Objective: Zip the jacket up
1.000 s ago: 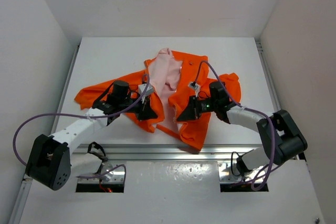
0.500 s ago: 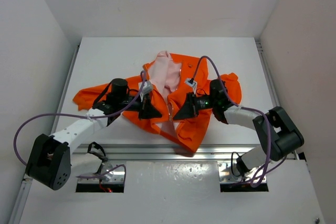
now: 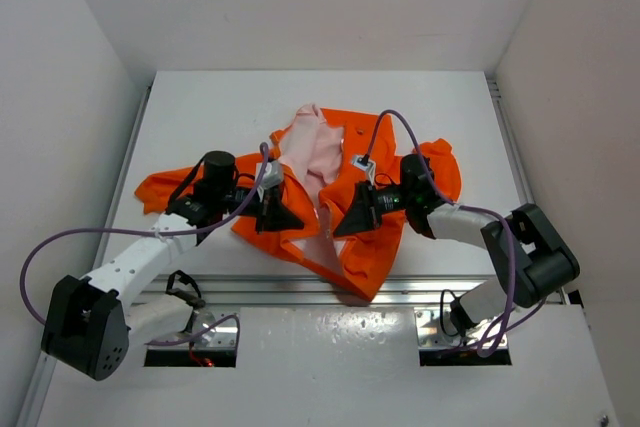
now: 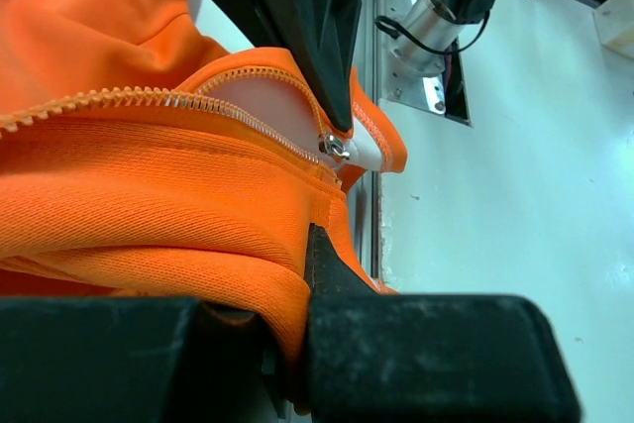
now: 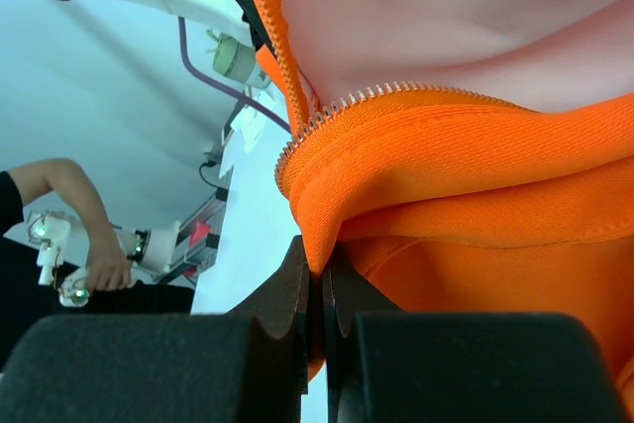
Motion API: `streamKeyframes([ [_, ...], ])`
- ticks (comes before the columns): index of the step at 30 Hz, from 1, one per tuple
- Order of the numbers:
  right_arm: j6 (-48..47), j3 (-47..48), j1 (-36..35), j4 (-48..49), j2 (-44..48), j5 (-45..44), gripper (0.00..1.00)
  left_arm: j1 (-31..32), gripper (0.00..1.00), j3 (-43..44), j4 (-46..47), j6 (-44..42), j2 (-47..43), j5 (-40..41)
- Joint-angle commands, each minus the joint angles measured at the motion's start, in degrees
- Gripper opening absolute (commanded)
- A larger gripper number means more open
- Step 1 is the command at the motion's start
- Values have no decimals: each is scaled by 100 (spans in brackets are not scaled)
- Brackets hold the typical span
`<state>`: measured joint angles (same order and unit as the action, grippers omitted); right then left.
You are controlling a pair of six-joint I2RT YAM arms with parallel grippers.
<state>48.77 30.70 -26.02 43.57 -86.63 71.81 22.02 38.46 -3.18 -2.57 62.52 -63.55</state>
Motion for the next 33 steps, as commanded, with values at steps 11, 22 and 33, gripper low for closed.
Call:
streamKeyframes([
  [11, -219, 112, -87, 380, 199, 290, 0, -66, 0, 153, 186, -341, -48, -369],
  [22, -52, 454, -245, 486, -82, 246, 0, 92, 0, 153, 380, -183, -47, -158],
  [33, 378, 516, -254, 881, -320, 131, 0, 92, 0, 259, 380, -183, 58, -105],
])
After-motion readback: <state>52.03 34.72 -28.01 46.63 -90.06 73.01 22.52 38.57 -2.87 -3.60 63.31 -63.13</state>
